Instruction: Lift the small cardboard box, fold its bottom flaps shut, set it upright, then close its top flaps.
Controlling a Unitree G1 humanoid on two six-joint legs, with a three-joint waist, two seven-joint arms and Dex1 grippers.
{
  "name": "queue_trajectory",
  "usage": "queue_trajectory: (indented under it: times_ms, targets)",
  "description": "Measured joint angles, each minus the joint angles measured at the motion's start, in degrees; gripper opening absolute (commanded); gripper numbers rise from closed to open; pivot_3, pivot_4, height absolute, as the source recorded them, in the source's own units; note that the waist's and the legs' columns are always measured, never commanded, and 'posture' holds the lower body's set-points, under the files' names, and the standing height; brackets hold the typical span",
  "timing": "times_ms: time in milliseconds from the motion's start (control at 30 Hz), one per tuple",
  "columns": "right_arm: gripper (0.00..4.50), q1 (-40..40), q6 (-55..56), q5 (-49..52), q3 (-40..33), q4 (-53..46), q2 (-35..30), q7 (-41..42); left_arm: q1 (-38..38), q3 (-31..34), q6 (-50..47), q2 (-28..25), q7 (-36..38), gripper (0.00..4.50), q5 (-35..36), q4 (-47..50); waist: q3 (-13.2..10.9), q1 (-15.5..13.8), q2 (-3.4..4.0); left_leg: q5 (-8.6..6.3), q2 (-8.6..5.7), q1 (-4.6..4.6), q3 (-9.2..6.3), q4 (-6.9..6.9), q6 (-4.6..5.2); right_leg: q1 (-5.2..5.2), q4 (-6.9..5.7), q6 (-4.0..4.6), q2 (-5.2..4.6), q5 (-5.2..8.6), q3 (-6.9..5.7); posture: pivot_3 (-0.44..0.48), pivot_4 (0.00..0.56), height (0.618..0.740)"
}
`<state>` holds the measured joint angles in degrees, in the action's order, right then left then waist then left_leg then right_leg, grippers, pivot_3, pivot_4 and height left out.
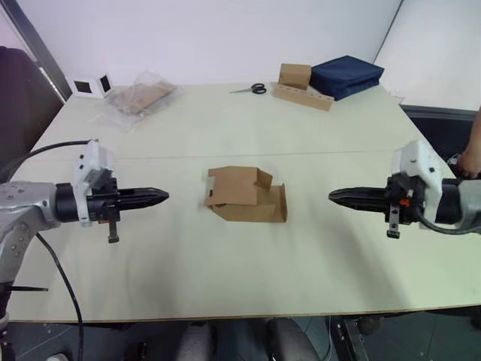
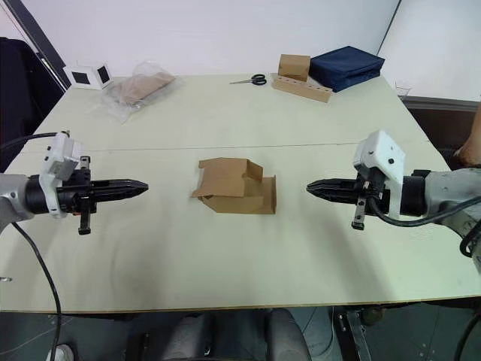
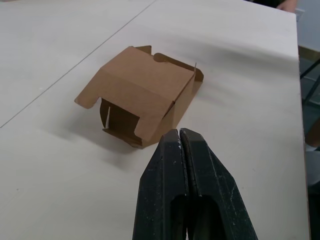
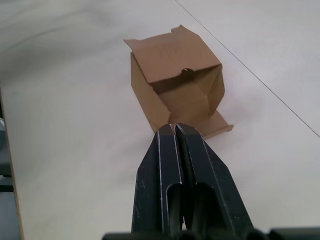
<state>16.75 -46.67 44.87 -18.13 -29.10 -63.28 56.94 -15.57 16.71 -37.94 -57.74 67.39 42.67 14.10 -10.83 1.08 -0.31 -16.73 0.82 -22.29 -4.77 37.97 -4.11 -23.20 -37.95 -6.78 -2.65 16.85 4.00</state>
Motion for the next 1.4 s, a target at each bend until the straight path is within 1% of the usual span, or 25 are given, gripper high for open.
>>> queue_trajectory:
  times_ms: [200,633,1033,1133,1200,1233,1267,1300,1400]
  targets:
    - [0.04,0.1,-0.8,0.3,1.2,-0.4,0.0,-1.0,0.1,0.0,0.1,-0.1,0.0,0.00,-0.2,0.0,0.0,-0.1,-0.02,0.00,0.00,-0.01,0.01,0.00,0.00,0.00,0.00,0.00,-0.01,0.00,0.00,0.000,0.150,0.740]
    - [0.04,-0.2,-3.0,2.7,1.2,-2.8,0.6,-4.4,-0.4,-0.1,0.0,-0.2,0.1,0.00,-0.4,0.0,0.0,0.0,-0.03,0.00,0.00,-0.01,0.01,0.00,0.00,-0.01,0.00,0.00,-0.01,0.00,0.00,0.000,0.150,0.740]
    - [0.04,0.1,-3.7,4.2,1.4,-3.3,1.4,-6.2,-0.3,-0.3,-0.3,0.5,-1.9,0.00,-1.5,0.0,0.0,0.0,-0.03,0.00,0.00,-0.01,0.01,0.00,0.00,-0.01,-0.01,0.00,-0.01,0.00,0.00,0.000,0.150,0.740]
    - [0.04,0.3,-3.7,4.4,1.7,-3.3,1.5,-6.5,-0.7,-0.9,-1.8,0.6,-3.2,0.00,-1.4,0.0,0.0,-0.1,-0.03,0.00,0.00,-0.01,0.01,0.01,0.00,-0.01,0.00,0.00,-0.01,0.00,0.00,0.000,0.150,0.740]
    - [0.04,0.4,-3.4,4.1,2.4,-3.3,1.9,-6.9,-2.4,-2.4,-4.3,1.9,-4.0,0.00,-0.6,-0.6,0.0,-0.2,-0.04,0.00,0.00,-0.02,0.01,0.03,0.00,0.00,-0.01,0.00,-0.01,0.00,0.00,0.000,0.150,0.740]
    - [0.00,0.4,-2.9,3.6,2.9,-3.4,2.7,-7.2,-3.6,-3.2,-5.9,3.0,-4.4,0.50,0.2,-1.6,0.0,-0.2,-0.05,0.00,0.00,-0.02,0.00,0.04,0.00,0.00,-0.02,-0.01,0.00,0.00,0.00,0.000,0.150,0.740]
    - [0.00,0.4,-2.8,3.5,3.6,-3.4,3.5,-7.5,-4.5,-4.2,-6.9,3.9,-4.7,0.72,0.5,-2.7,0.0,-0.1,-0.05,0.00,0.00,-0.02,0.00,0.05,0.00,0.00,-0.03,-0.01,0.00,0.00,-0.01,0.000,0.150,0.740]
    - [0.00,0.4,-2.7,3.3,4.4,-3.4,4.0,-7.8,-5.0,-5.0,-7.8,4.6,-5.0,1.15,0.6,-3.7,0.0,0.0,-0.06,0.00,-0.01,-0.03,0.00,0.05,0.00,-0.02,-0.03,-0.01,0.00,0.00,0.00,0.000,0.150,0.740]
    - [0.00,1.2,-1.6,2.3,6.3,-3.5,6.0,-9.2,-7.7,-8.1,-9.4,6.6,-5.0,2.21,0.3,-8.3,0.0,0.1,-0.07,0.00,-0.01,-0.04,0.00,0.05,0.00,-0.05,-0.04,-0.01,0.02,0.00,-0.01,0.000,0.150,0.740]
